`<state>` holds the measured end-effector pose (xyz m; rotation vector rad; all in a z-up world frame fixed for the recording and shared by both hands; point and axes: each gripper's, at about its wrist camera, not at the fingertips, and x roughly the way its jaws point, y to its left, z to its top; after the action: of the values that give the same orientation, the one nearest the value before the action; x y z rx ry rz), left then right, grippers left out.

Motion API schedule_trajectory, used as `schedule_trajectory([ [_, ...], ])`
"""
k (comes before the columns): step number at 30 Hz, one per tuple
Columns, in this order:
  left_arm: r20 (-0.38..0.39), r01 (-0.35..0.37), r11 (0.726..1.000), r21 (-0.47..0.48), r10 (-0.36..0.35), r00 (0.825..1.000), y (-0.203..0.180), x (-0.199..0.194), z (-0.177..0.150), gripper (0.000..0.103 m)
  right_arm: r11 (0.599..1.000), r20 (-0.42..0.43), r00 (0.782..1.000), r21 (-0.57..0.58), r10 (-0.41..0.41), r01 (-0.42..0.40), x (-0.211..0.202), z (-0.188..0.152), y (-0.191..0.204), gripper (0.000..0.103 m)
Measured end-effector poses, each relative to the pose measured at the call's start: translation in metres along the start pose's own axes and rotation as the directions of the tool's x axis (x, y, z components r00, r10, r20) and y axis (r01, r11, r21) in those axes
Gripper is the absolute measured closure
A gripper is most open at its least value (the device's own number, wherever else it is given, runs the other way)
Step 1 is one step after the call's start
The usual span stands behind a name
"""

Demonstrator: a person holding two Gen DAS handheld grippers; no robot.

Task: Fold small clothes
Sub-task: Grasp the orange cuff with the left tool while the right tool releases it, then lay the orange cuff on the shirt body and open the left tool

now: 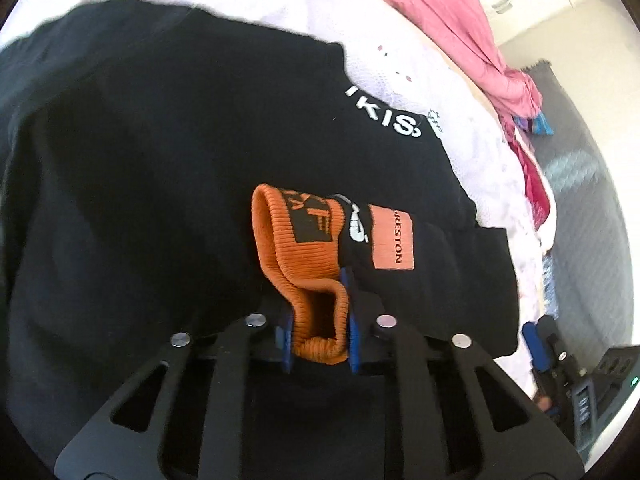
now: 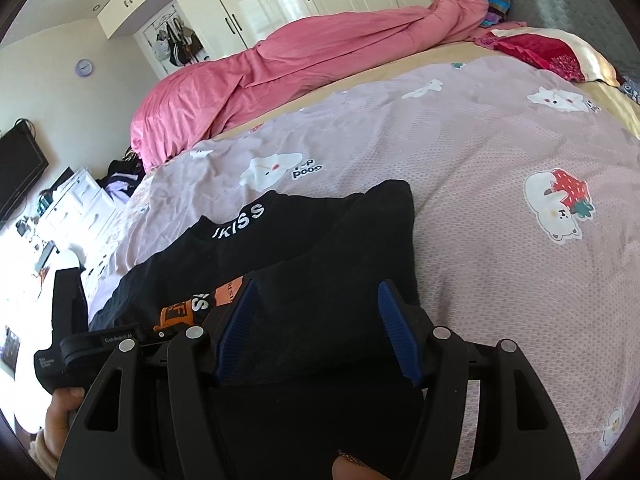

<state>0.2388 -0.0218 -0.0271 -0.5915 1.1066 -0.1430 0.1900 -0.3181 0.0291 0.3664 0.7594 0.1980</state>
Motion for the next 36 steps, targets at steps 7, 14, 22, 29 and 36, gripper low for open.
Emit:
schedule_trajectory([
  [7, 0.162, -0.05, 0.987, 0.154, 0.024, 0.987, -0.022, -0.043, 0.019, 0.096, 0.999, 0.01, 1.0, 0.027, -0.019, 0.019, -0.002, 0.004, -0.012, 0.042],
  [14, 0.277, -0.105, 0.975, 0.196, 0.048, 0.96, -0.023, -0.083, 0.042, 0.096, 0.995, -0.005, 0.998, 0.075, -0.059, 0.059, 0.002, 0.004, -0.028, 0.042],
  [22, 0.306, -0.154, 0.963, 0.222, 0.081, 0.948, -0.01, -0.088, 0.038, 0.096, 0.994, -0.009, 0.995, 0.051, -0.099, 0.1, 0.007, 0.002, -0.025, 0.042],
  [29, 0.245, -0.19, 0.963, 0.19, 0.141, 0.959, 0.018, -0.066, 0.034, 0.094, 0.992, -0.018, 0.992, 0.017, -0.124, 0.124, 0.014, -0.002, -0.017, 0.042],
  [36, 0.31, -0.239, 0.955, 0.177, 0.176, 0.934, 0.026, -0.085, 0.029, 0.093, 0.991, -0.011, 0.991, -0.041, -0.131, 0.13, 0.021, -0.003, 0.0, 0.042],
])
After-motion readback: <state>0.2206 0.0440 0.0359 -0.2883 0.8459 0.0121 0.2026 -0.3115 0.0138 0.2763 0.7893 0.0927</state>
